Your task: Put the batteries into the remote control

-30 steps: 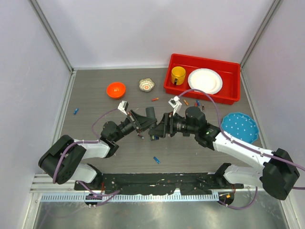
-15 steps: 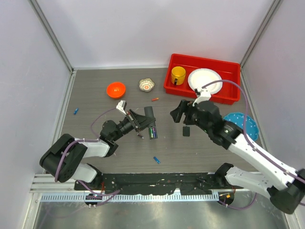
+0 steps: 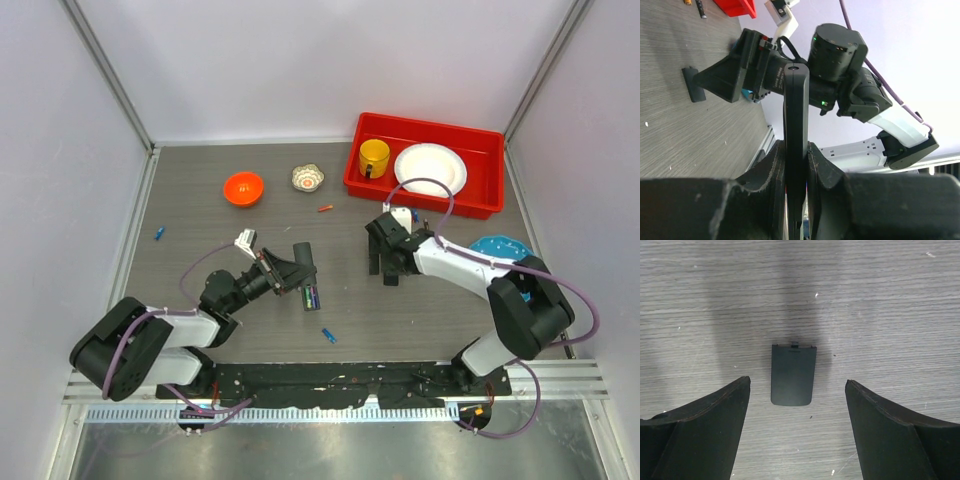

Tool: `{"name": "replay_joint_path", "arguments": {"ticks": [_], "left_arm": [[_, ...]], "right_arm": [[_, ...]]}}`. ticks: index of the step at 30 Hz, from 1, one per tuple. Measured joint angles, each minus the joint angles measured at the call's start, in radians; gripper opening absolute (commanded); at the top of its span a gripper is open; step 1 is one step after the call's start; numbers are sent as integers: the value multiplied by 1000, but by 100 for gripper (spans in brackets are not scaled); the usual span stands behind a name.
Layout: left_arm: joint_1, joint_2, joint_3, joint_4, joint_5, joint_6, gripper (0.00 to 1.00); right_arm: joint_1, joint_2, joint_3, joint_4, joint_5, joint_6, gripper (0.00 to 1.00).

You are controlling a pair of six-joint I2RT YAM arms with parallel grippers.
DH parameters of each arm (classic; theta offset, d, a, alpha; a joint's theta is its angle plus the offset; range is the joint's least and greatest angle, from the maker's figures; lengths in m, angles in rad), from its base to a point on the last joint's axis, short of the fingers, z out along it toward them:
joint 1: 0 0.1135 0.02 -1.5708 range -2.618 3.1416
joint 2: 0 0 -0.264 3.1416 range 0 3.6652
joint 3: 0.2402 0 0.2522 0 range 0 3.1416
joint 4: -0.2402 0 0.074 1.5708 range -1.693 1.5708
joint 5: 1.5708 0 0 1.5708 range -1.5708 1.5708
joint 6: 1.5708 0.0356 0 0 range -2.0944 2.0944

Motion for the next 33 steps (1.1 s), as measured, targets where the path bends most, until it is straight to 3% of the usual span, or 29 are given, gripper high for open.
{"name": "replay_joint_path", "arguments": {"ticks": [18, 33], "left_arm": [[0, -26, -24, 0, 8, 19, 0], [0, -7, -23, 0, 9, 19, 0]], "right_arm": [[-13, 63, -61, 130, -104, 5, 67], [-13, 26, -111, 177, -106, 11, 63]]}}
